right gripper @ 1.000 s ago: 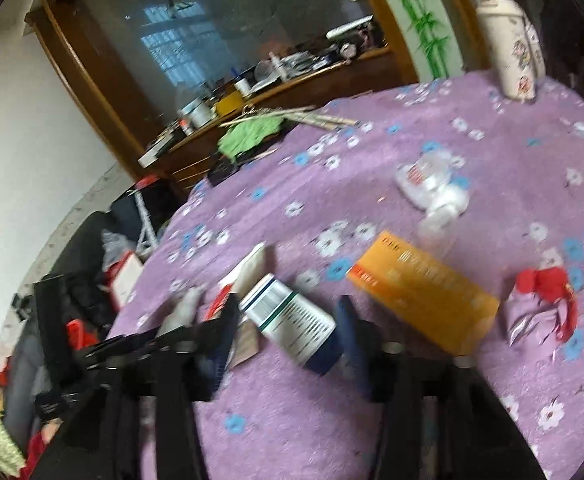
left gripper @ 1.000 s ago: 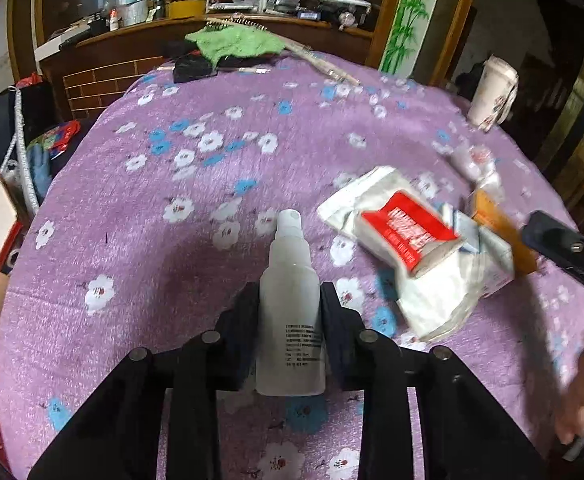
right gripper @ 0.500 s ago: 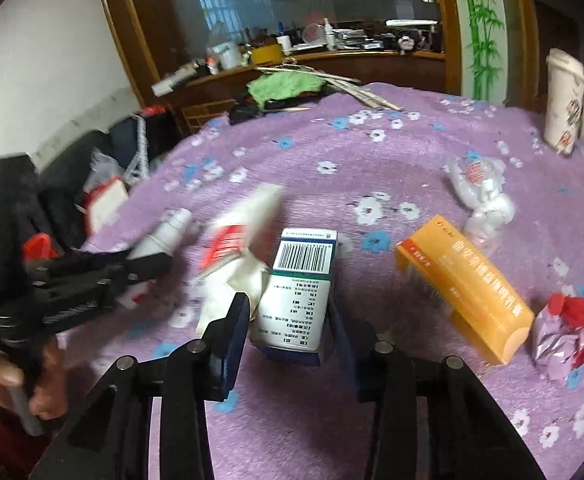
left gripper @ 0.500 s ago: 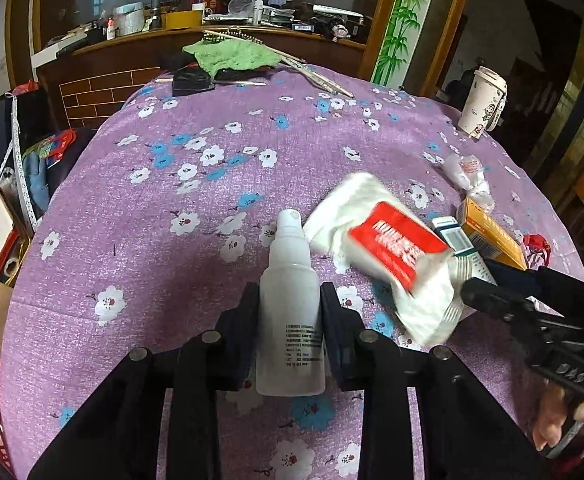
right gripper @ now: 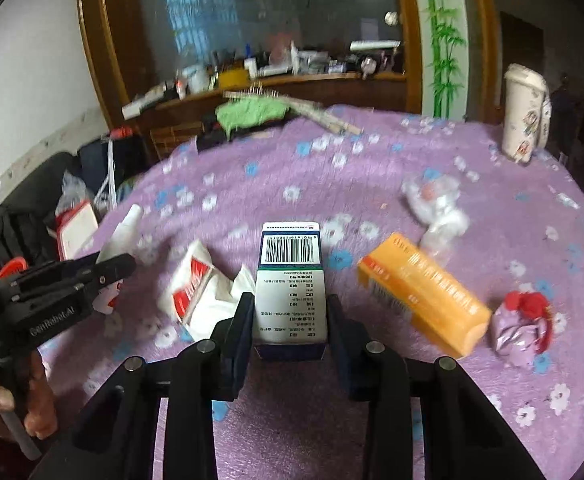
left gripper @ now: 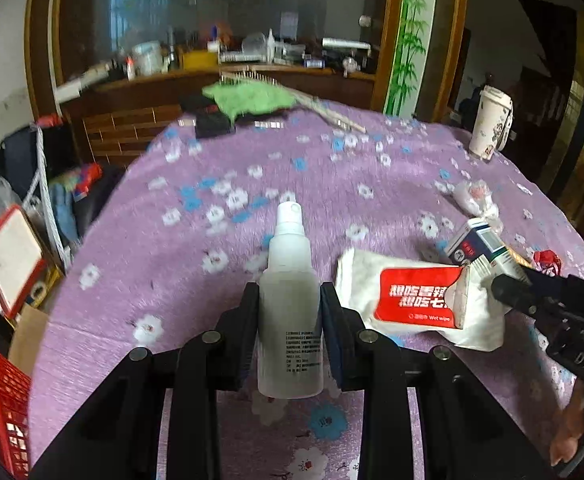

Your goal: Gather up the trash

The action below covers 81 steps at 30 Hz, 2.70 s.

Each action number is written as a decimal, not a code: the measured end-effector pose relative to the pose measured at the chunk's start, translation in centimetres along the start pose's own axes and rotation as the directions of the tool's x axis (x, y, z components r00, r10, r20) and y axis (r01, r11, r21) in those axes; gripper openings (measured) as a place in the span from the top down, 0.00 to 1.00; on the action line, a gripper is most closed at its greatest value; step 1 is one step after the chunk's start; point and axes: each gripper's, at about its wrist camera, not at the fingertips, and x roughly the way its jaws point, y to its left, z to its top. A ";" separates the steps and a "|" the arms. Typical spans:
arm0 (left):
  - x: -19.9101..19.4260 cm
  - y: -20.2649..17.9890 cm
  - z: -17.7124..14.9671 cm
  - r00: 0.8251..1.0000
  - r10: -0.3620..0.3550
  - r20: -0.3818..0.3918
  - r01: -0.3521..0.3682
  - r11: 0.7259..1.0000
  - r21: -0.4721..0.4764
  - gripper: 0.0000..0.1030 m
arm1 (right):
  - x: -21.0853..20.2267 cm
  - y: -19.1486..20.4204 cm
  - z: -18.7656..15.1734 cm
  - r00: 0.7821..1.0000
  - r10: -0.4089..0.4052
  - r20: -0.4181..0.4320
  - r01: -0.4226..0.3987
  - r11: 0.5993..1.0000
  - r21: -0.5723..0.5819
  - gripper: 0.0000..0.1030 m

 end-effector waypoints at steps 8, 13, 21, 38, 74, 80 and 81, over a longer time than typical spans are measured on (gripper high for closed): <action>-1.4 -1.2 0.2 0.998 0.014 0.062 -0.018 0.998 0.054 0.72 | -0.3 1.6 -0.2 0.999 0.014 -0.037 -0.016 0.997 -0.070 0.64; -1.3 -1.0 0.3 0.998 0.012 0.054 -0.014 0.999 0.044 0.72 | 0.4 2.1 -0.6 0.997 0.010 -0.077 -0.018 0.995 -0.096 0.60; -1.3 -0.8 0.3 0.999 0.008 0.047 -0.010 0.999 0.045 0.72 | 0.6 1.3 -0.3 0.999 -0.020 -0.045 0.018 0.999 -0.050 0.48; -1.5 -1.1 0.0 0.999 0.003 0.040 -0.005 0.998 0.055 0.72 | 2.3 1.1 -1.1 0.981 -0.154 -0.119 0.137 0.981 -0.141 0.64; -1.5 -1.3 0.1 0.998 0.013 0.056 -0.017 0.998 0.059 0.72 | -1.1 3.4 -0.3 0.973 -0.222 0.064 0.230 0.959 -0.164 0.64; -1.5 -1.3 0.1 0.998 0.012 0.057 -0.016 0.998 0.060 0.72 | -1.0 3.5 -0.5 0.974 -0.221 0.060 0.228 0.959 -0.168 0.64; -1.5 -1.3 0.2 0.998 0.013 0.058 -0.017 0.998 0.060 0.72 | -1.0 3.5 -0.5 0.973 -0.221 0.060 0.228 0.959 -0.168 0.64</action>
